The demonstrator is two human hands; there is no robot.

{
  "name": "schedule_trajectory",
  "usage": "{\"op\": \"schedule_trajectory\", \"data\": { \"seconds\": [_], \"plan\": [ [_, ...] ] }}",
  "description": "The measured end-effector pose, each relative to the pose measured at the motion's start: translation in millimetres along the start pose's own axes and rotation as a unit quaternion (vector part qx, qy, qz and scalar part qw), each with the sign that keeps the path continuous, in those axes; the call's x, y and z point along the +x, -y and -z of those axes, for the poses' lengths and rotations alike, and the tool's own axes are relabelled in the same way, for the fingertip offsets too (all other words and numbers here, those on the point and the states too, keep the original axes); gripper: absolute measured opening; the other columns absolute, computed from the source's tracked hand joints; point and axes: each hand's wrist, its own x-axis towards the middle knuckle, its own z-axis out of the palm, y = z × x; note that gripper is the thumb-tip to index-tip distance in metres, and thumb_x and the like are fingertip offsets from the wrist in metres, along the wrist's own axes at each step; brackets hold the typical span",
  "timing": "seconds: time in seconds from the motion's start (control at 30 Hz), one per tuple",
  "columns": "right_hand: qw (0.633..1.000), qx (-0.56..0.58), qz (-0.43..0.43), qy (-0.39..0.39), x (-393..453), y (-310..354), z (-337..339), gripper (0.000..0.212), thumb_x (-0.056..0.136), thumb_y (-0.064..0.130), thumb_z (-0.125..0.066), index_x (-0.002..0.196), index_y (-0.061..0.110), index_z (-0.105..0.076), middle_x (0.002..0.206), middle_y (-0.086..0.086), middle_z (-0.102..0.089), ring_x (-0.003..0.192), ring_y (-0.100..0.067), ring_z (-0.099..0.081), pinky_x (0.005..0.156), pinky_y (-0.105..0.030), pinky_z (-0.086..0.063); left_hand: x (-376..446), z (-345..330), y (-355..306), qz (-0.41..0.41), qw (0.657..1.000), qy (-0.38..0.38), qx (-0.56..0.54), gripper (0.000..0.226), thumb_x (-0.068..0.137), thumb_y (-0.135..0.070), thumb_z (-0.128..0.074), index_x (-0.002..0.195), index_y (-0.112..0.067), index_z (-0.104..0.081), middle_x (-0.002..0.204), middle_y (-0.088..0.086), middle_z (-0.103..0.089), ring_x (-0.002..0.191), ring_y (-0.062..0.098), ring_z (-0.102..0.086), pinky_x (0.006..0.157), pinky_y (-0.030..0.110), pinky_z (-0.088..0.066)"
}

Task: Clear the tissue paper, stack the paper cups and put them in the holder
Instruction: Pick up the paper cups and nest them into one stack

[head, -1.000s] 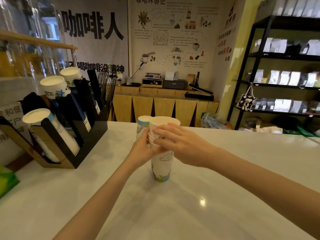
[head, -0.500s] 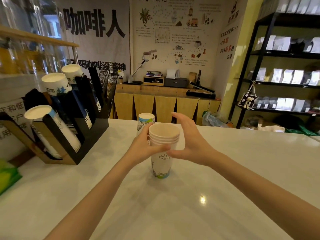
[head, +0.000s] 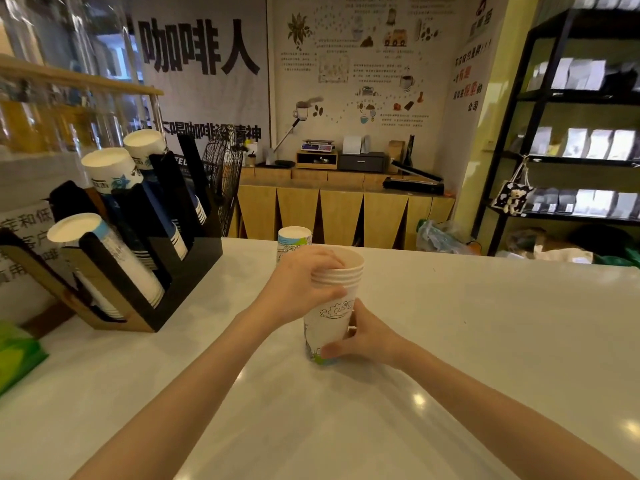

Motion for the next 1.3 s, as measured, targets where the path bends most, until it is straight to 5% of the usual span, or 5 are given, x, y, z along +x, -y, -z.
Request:
{"op": "schedule_trajectory", "data": {
  "seconds": [0.37,0.6,0.7,0.97,1.3],
  "plan": [
    [0.986,0.003,0.116,-0.121,21,60,75,0.049,0.072,0.017,-0.075,0.115,0.023,-0.051,0.103,0.011,-0.057,0.095,-0.010,-0.057,0.071,-0.018,-0.047,69,46,6,0.026,0.983,-0.136,-0.118,0.026,0.079,-0.023,-0.065,0.105,-0.019,-0.059,0.091,-0.010,-0.061,0.089,0.013,-0.060,0.069,0.017,-0.050],
    [0.957,0.072,0.184,-0.212,49,120,115,0.044,0.074,0.019,-0.073,0.110,0.022,-0.048,0.101,0.007,-0.057,0.089,-0.009,-0.060,0.067,-0.020,-0.053,78,51,29,0.135,0.946,-0.119,-0.269,0.064,0.090,-0.025,-0.047,0.143,-0.027,-0.011,0.122,-0.009,-0.040,0.110,0.015,-0.048,0.075,0.028,-0.055],
    [0.951,0.057,0.218,-0.213,63,145,117,0.049,0.075,0.024,-0.073,0.115,0.022,-0.045,0.098,0.013,-0.055,0.087,-0.005,-0.059,0.063,-0.019,-0.055,77,42,34,0.167,0.932,-0.086,-0.311,0.039,0.087,-0.023,-0.052,0.119,-0.038,-0.034,0.108,-0.015,-0.048,0.112,0.018,-0.048,0.083,0.035,-0.050],
    [0.943,-0.011,0.259,-0.207,101,183,112,0.075,0.068,0.037,-0.077,0.130,0.024,-0.037,0.121,-0.005,-0.056,0.102,-0.023,-0.061,0.082,-0.042,-0.057,74,27,52,0.195,0.969,-0.106,-0.106,0.077,0.073,-0.035,-0.070,0.134,-0.024,-0.025,0.115,-0.008,-0.045,0.109,0.013,-0.046,0.085,0.027,-0.040],
    [0.954,-0.110,0.223,-0.164,135,148,71,0.077,0.066,0.040,-0.078,0.131,0.019,-0.042,0.132,-0.003,-0.052,0.112,-0.019,-0.053,0.086,-0.033,-0.052,44,-17,88,0.248,0.952,-0.112,-0.139,0.081,0.066,-0.040,-0.074,0.133,-0.023,-0.031,0.132,-0.001,-0.051,0.118,0.019,-0.049,0.090,0.030,-0.043]
  ]
}}
